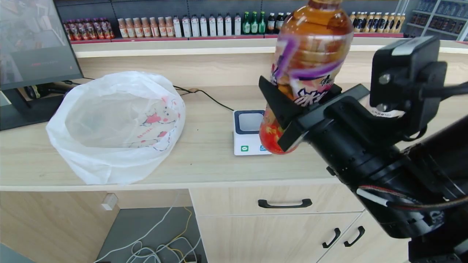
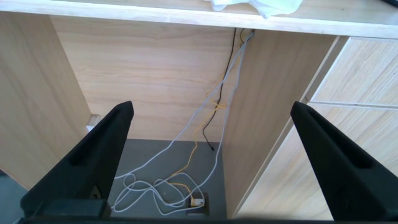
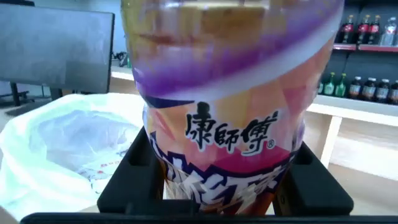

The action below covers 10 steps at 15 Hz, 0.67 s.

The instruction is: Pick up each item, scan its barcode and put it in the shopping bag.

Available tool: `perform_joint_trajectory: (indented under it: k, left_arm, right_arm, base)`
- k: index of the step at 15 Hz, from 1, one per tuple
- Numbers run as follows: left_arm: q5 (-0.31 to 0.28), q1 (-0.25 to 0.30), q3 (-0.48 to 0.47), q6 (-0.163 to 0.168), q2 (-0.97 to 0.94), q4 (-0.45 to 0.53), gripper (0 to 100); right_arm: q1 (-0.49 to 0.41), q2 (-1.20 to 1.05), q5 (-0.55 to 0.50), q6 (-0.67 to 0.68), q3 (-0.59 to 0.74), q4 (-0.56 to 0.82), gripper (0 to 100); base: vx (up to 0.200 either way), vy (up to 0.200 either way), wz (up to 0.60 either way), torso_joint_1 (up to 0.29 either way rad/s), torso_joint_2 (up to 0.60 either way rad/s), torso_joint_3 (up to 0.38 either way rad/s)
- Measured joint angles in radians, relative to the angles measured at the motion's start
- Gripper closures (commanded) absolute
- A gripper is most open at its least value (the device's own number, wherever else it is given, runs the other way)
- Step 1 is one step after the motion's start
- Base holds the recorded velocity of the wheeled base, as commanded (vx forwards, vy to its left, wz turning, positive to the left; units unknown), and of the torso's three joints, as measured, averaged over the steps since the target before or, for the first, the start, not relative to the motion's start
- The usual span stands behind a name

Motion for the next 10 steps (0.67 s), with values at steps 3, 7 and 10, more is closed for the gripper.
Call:
perform_joint_trajectory:
  k: [3, 7, 10]
  left_arm:
    - [0.000, 0.000, 0.000, 0.000, 0.000, 0.000, 0]
    - [0.000, 0.000, 0.000, 0.000, 0.000, 0.000, 0]
    - [0.000, 0.000, 0.000, 0.000, 0.000, 0.000, 0]
  right_arm:
    - [-0.031, 0.016, -0.076, 0.102, -0.057, 0.018, 100]
    - [-0.044, 0.027, -0.158, 0.227, -0.084, 0.020, 100]
    - [-0.072, 0.021, -0.170, 0.280, -0.070, 0.020, 100]
  base:
    - [0.000, 0.000, 0.00, 0.000, 0.00, 0.000]
    - [0.000, 0.000, 0.00, 0.000, 0.00, 0.000]
    - [0.000, 0.000, 0.00, 0.000, 0.00, 0.000]
